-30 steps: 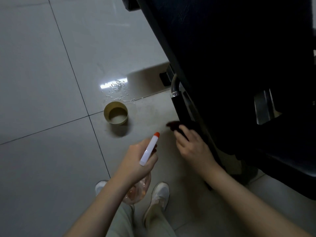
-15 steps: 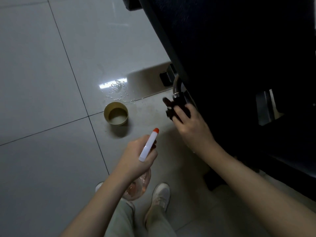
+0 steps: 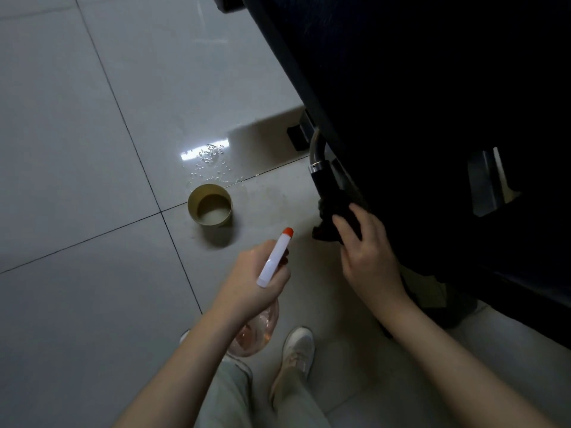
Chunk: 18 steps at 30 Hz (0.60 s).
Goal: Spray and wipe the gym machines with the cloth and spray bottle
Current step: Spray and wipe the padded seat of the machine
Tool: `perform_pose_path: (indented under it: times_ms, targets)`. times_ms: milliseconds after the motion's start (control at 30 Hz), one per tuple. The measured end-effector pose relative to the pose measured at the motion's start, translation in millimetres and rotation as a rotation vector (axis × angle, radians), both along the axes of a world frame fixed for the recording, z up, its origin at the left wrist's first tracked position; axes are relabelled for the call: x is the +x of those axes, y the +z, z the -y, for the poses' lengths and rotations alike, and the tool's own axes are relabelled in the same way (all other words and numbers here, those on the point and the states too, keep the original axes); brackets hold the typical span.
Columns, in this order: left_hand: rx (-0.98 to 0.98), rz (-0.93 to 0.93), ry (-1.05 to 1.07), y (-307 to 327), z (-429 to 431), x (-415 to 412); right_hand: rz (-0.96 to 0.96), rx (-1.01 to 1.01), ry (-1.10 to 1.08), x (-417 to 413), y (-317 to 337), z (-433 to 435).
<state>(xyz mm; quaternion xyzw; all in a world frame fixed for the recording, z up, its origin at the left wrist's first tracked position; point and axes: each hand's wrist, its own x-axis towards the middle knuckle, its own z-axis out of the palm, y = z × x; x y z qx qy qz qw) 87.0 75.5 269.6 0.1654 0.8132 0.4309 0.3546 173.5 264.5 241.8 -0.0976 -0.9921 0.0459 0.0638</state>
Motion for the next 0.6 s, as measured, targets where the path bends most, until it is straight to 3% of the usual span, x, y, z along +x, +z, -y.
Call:
perform_pose_path:
  times_ms: [233,467,600]
  targets:
    - [0.022,0.013,0.000,3.2,-9.3,1.9,0.060,-0.190,-0.137,-27.9,10.4,9.0]
    - [0.022,0.018,-0.028,8.2,-17.2,2.8,0.037,-0.044,-0.028,35.9,-7.3,4.7]
    - [0.024,0.012,-0.016,10.8,-17.9,0.5,-0.116,-0.069,0.027,5.2,15.6,3.7]
